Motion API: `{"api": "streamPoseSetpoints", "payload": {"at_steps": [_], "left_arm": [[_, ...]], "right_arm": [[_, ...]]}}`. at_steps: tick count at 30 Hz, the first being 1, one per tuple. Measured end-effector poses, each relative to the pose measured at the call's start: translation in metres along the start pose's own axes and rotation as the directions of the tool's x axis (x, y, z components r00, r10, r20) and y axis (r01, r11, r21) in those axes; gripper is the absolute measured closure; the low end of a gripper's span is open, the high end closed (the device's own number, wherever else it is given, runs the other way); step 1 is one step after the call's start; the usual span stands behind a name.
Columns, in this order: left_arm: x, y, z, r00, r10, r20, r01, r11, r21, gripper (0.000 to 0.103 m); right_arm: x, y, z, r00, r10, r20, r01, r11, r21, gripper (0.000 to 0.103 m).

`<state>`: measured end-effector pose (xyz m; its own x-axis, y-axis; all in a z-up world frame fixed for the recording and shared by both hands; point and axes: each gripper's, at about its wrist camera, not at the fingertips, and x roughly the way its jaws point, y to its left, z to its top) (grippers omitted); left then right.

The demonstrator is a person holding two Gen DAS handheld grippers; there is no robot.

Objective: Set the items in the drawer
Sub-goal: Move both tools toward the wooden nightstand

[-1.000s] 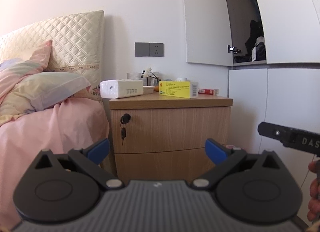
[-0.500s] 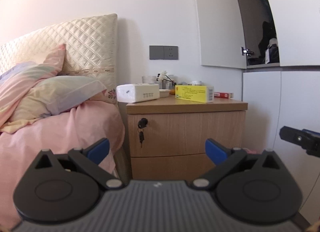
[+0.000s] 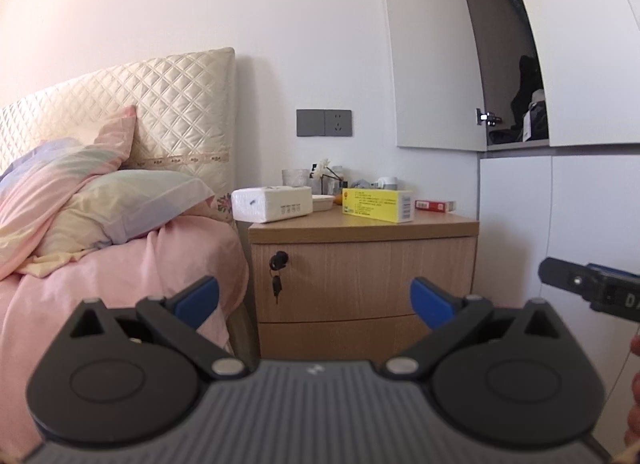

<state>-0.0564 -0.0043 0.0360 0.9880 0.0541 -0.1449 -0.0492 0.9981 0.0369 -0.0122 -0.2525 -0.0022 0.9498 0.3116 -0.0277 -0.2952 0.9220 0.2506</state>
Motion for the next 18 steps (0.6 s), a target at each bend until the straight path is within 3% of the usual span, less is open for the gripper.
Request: {"api": "streamPoseSetpoints", "payload": {"at_steps": [11, 18], "left_arm": [[-0.013, 0.003, 0.000, 0.998, 0.056, -0.001, -0.056, 0.997, -0.054, 0.000], [-0.013, 0.004, 0.008, 0.997, 0.072, 0.012, -0.071, 0.996, -0.055, 0.000]], "right_arm": [[-0.008, 0.005, 0.010, 0.996, 0.091, 0.014, -0.090, 0.996, -0.021, 0.014], [-0.003, 0.002, 0.019, 0.995, 0.099, 0.026, -0.099, 0.995, -0.007, 0.014]]}}
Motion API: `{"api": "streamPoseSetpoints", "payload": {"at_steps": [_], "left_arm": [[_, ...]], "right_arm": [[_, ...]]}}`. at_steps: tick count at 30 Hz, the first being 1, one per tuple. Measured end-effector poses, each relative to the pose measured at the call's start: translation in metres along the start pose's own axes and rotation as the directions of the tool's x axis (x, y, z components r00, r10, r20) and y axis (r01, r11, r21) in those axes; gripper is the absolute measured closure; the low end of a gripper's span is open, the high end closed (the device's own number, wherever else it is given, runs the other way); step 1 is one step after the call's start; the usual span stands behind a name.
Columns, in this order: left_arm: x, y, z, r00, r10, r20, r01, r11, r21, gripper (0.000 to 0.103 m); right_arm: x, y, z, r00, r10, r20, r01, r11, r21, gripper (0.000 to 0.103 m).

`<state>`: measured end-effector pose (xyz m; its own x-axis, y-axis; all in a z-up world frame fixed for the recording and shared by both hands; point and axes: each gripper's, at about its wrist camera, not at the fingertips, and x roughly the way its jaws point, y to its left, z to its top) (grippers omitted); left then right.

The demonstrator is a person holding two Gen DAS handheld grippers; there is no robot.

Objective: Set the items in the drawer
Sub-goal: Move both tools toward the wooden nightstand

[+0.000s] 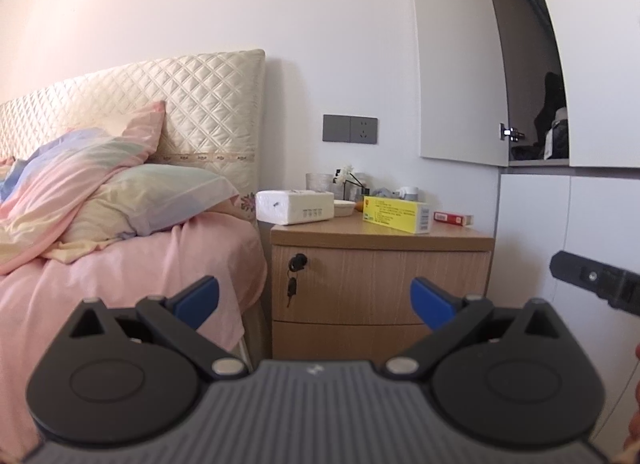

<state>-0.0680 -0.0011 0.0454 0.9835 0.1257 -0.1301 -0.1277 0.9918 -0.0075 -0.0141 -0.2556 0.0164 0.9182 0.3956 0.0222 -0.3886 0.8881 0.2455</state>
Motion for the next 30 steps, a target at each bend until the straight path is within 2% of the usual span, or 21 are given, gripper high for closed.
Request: {"api": "streamPoseSetpoints", "payload": {"at_steps": [6, 12, 18, 23, 30], "left_arm": [[0.015, -0.005, 0.001, 1.000, -0.014, 0.009, 0.013, 1.000, 0.028, 0.000], [0.030, -0.004, 0.003, 0.999, -0.050, 0.009, 0.050, 0.999, 0.014, 0.000], [0.040, -0.001, 0.000, 0.998, -0.068, 0.006, 0.068, 0.998, 0.014, 0.000], [0.048, 0.001, -0.002, 0.998, -0.063, 0.001, 0.063, 0.998, 0.011, 0.000], [0.061, -0.003, 0.001, 1.000, -0.027, 0.014, 0.026, 0.998, 0.065, 0.000]], "right_arm": [[0.010, 0.001, 0.004, 1.000, 0.007, 0.022, -0.006, 1.000, -0.007, 0.014], [0.029, 0.000, 0.016, 1.000, -0.003, 0.001, 0.003, 0.999, 0.036, 0.014], [0.039, 0.005, 0.034, 1.000, -0.002, 0.019, 0.003, 0.999, -0.039, 0.014], [0.056, -0.002, 0.037, 0.999, -0.012, -0.030, 0.012, 1.000, -0.010, 0.014], [0.092, -0.019, 0.031, 0.996, -0.007, -0.087, 0.012, 0.999, 0.053, 0.014]]}}
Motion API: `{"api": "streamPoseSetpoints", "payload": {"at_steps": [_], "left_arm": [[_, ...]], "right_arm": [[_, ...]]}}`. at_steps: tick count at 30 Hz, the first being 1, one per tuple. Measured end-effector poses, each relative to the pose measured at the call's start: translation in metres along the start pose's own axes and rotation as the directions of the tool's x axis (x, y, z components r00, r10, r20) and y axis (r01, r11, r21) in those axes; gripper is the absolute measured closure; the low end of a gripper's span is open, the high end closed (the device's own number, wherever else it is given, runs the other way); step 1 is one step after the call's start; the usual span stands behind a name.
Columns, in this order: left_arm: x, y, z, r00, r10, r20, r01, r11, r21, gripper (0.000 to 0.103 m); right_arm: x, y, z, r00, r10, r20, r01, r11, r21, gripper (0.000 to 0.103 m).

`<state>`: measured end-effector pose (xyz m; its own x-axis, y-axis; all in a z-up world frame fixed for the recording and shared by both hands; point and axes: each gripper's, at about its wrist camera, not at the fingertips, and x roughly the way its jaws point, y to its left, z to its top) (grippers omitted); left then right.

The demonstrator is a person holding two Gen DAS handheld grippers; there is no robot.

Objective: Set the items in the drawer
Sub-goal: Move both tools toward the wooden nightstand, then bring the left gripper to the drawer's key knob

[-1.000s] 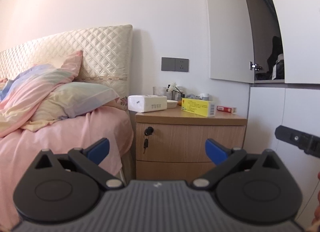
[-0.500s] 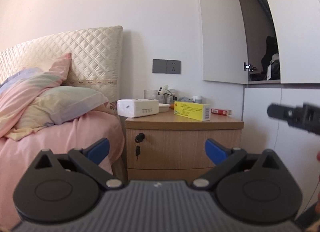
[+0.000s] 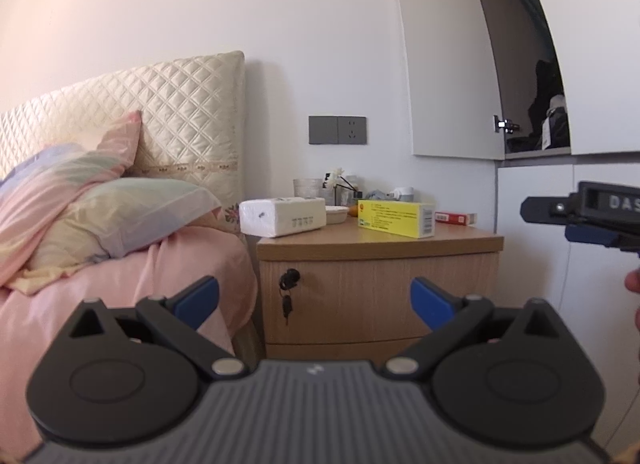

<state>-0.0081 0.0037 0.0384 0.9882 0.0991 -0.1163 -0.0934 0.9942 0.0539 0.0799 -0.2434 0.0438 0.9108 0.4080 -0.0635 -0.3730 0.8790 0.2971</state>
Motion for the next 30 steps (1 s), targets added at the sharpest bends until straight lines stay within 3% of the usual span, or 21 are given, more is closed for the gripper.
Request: {"api": "streamPoseSetpoints", "payload": {"at_steps": [8, 14, 20, 26, 30], "left_arm": [[0.051, -0.001, 0.005, 0.998, -0.016, -0.060, 0.014, 0.999, -0.033, 0.000], [0.108, 0.016, -0.005, 0.995, -0.020, -0.097, 0.015, 0.999, -0.043, 0.001], [0.154, 0.041, -0.019, 0.994, -0.023, -0.108, 0.011, 0.994, -0.111, 0.001], [0.213, 0.054, -0.023, 0.991, -0.042, -0.125, 0.032, 0.996, -0.081, 0.003], [0.244, 0.061, -0.029, 0.991, -0.052, -0.125, 0.044, 0.997, -0.063, 0.003]], "right_arm": [[0.048, -0.023, 0.004, 1.000, 0.024, 0.009, -0.024, 0.999, 0.034, 0.014], [0.088, -0.040, 0.004, 0.999, 0.041, 0.016, -0.041, 0.998, -0.045, 0.014], [0.112, -0.061, -0.010, 0.998, 0.051, 0.029, -0.046, 0.988, -0.149, 0.014], [0.129, -0.092, -0.014, 1.000, 0.016, 0.025, -0.012, 0.990, -0.141, 0.014], [0.141, -0.113, -0.025, 0.999, -0.008, 0.050, 0.017, 0.980, -0.199, 0.015]]}}
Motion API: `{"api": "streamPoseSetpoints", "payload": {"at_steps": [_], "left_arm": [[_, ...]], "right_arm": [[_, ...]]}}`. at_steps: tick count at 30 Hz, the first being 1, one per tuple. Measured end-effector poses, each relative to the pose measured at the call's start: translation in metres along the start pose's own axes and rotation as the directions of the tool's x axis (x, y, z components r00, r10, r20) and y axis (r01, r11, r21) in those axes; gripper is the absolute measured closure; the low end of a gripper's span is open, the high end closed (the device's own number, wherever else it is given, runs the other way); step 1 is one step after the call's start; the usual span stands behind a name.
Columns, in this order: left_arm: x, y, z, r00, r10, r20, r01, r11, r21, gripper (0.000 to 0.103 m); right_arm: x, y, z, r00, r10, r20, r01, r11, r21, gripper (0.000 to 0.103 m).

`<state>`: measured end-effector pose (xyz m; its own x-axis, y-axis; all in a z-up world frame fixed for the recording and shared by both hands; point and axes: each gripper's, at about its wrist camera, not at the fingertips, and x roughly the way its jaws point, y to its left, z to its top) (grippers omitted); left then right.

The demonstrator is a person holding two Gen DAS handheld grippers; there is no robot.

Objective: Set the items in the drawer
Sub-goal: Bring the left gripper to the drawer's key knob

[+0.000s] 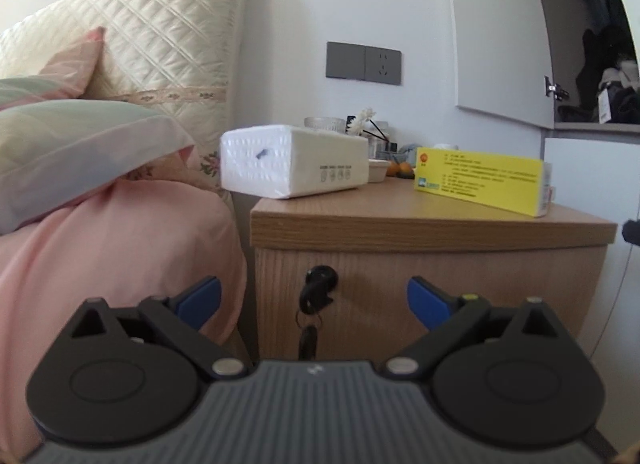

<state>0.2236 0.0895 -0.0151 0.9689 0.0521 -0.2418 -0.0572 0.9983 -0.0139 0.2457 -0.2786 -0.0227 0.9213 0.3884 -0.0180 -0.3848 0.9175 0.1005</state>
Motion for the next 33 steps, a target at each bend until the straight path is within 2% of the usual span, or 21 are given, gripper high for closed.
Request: {"api": "streamPoseSetpoints", "payload": {"at_steps": [2, 4, 9, 14, 18, 20, 26, 29, 33], "left_arm": [[0.012, 0.006, -0.003, 1.000, 0.003, -0.012, -0.003, 1.000, -0.005, 0.003], [0.021, 0.011, -0.007, 1.000, -0.012, -0.016, 0.012, 1.000, -0.006, 0.003], [0.040, 0.020, -0.012, 0.999, -0.045, -0.022, 0.045, 0.999, -0.010, 0.003], [0.053, 0.020, -0.011, 0.995, -0.096, -0.011, 0.096, 0.995, 0.012, 0.003], [0.058, 0.015, -0.012, 0.992, -0.121, -0.015, 0.122, 0.992, 0.042, 0.003], [0.060, 0.014, -0.012, 0.991, -0.134, -0.022, 0.135, 0.990, 0.050, 0.002], [0.066, 0.012, -0.013, 0.987, -0.156, -0.041, 0.158, 0.985, 0.072, 0.001], [0.067, 0.011, -0.010, 0.985, -0.165, -0.047, 0.168, 0.983, 0.074, 0.001], [0.067, 0.009, -0.007, 0.984, -0.167, -0.054, 0.172, 0.980, 0.104, 0.000]], "right_arm": [[0.005, -0.013, -0.006, 1.000, -0.014, -0.012, 0.014, 0.999, 0.040, 0.015], [0.013, -0.023, -0.010, 0.999, 0.009, -0.038, -0.006, 0.998, 0.065, 0.014], [0.030, -0.025, -0.029, 0.996, 0.046, -0.077, -0.048, 0.998, -0.032, 0.015], [0.036, -0.021, -0.040, 0.996, 0.052, -0.068, -0.056, 0.996, -0.065, 0.005], [0.031, -0.025, -0.036, 0.999, 0.039, -0.036, -0.040, 0.999, -0.023, 0.008], [0.029, -0.027, -0.035, 1.000, 0.006, -0.021, -0.007, 1.000, -0.022, 0.008], [0.041, -0.044, -0.037, 0.997, -0.053, -0.057, 0.054, 0.998, 0.015, 0.008], [0.051, -0.050, -0.038, 0.997, -0.017, -0.081, 0.021, 0.999, 0.049, 0.008], [0.058, -0.046, -0.039, 0.996, 0.025, -0.084, -0.022, 0.999, 0.030, 0.008]]}}
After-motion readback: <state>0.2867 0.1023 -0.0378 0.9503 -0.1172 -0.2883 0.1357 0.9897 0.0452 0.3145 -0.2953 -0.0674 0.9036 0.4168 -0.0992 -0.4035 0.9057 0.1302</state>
